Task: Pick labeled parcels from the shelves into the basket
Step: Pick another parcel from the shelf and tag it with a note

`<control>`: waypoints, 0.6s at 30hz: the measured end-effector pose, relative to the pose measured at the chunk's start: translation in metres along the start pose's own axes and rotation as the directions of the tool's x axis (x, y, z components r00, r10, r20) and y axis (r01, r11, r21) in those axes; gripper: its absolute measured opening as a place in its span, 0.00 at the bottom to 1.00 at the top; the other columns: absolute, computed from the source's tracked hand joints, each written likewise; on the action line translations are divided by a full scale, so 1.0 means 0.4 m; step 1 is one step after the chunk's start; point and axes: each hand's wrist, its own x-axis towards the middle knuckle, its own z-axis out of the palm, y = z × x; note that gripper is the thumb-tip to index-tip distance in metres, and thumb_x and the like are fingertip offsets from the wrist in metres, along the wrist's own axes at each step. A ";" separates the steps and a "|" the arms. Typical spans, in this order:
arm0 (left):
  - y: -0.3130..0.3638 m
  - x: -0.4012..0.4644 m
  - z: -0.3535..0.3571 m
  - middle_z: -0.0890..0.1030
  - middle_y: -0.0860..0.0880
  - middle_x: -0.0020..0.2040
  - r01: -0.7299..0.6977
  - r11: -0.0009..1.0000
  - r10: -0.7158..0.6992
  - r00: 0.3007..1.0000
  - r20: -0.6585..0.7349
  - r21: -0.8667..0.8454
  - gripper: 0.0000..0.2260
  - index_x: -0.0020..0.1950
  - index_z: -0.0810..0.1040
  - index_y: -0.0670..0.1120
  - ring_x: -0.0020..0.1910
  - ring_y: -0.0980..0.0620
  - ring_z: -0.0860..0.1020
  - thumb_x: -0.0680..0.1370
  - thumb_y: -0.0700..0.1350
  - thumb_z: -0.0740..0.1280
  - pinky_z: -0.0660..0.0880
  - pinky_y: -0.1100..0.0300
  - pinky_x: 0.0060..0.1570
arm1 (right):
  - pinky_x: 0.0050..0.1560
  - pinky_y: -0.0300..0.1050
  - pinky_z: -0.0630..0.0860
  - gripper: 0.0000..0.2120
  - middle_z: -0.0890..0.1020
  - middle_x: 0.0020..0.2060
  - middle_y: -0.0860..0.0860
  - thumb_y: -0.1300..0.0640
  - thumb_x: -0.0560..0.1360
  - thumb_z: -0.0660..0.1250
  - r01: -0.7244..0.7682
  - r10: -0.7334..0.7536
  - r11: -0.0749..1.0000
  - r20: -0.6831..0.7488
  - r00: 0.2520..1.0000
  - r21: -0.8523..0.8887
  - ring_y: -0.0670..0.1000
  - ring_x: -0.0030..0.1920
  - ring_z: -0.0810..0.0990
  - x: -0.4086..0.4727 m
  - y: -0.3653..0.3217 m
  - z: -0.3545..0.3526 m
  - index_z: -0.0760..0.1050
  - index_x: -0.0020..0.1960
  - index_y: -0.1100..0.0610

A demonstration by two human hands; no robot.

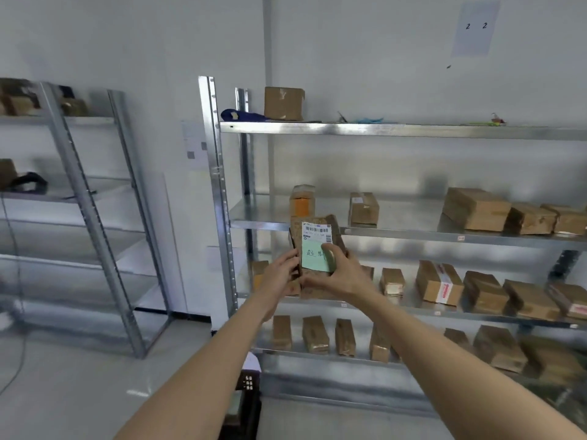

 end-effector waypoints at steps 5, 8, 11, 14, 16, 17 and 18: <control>-0.041 -0.016 -0.271 0.84 0.50 0.57 0.033 0.999 -0.033 0.998 -0.057 0.000 0.13 0.66 0.77 0.54 0.56 0.50 0.81 0.82 0.48 0.62 0.77 0.53 0.54 | 0.69 0.55 0.72 0.50 0.66 0.69 0.55 0.29 0.63 0.76 -0.005 0.005 1.000 0.040 0.999 -0.018 0.59 0.69 0.71 0.005 -0.175 0.219 0.59 0.78 0.41; -0.085 -0.025 -0.414 0.83 0.51 0.57 0.039 0.998 -0.035 0.996 -0.081 0.052 0.13 0.66 0.77 0.55 0.55 0.51 0.80 0.82 0.50 0.62 0.75 0.49 0.61 | 0.69 0.57 0.72 0.49 0.66 0.69 0.55 0.30 0.63 0.76 -0.009 0.011 1.000 0.053 0.999 -0.025 0.59 0.69 0.71 0.011 -0.255 0.346 0.58 0.78 0.40; -0.136 -0.009 -0.543 0.80 0.50 0.62 0.029 0.993 -0.013 0.990 -0.142 0.113 0.14 0.68 0.76 0.53 0.59 0.50 0.78 0.82 0.49 0.63 0.74 0.55 0.58 | 0.68 0.59 0.73 0.49 0.64 0.71 0.55 0.30 0.63 0.76 -0.035 0.039 0.998 0.076 0.996 -0.048 0.59 0.70 0.70 0.030 -0.314 0.464 0.58 0.78 0.39; -0.190 0.023 -0.663 0.77 0.52 0.62 0.044 0.980 -0.011 0.986 -0.169 0.193 0.17 0.70 0.73 0.54 0.64 0.50 0.74 0.81 0.51 0.64 0.70 0.52 0.67 | 0.68 0.57 0.74 0.49 0.63 0.73 0.55 0.32 0.64 0.77 -0.057 0.064 0.997 0.121 0.991 -0.060 0.59 0.69 0.72 0.075 -0.338 0.565 0.58 0.78 0.39; -0.245 0.061 -0.748 0.76 0.53 0.63 0.080 0.969 -0.035 0.981 -0.189 0.233 0.17 0.69 0.73 0.57 0.65 0.52 0.73 0.80 0.52 0.65 0.67 0.53 0.68 | 0.68 0.56 0.73 0.49 0.62 0.73 0.55 0.32 0.63 0.76 -0.075 0.085 0.995 0.152 0.985 -0.066 0.59 0.68 0.73 0.123 -0.340 0.639 0.59 0.78 0.39; -0.273 0.082 -0.786 0.75 0.54 0.64 0.103 0.962 -0.052 0.979 -0.197 0.254 0.18 0.69 0.73 0.58 0.65 0.54 0.72 0.80 0.52 0.65 0.67 0.56 0.66 | 0.68 0.57 0.73 0.49 0.62 0.73 0.54 0.31 0.63 0.76 -0.088 0.100 0.993 0.161 0.982 -0.076 0.59 0.69 0.72 0.150 -0.335 0.680 0.58 0.78 0.38; -0.303 0.108 -0.821 0.73 0.54 0.66 0.117 0.955 -0.062 0.977 -0.203 0.274 0.18 0.70 0.72 0.58 0.64 0.55 0.71 0.80 0.52 0.65 0.66 0.58 0.63 | 0.68 0.57 0.72 0.49 0.62 0.73 0.54 0.31 0.63 0.76 -0.100 0.114 0.991 0.172 0.978 -0.087 0.59 0.69 0.72 0.180 -0.330 0.724 0.58 0.77 0.38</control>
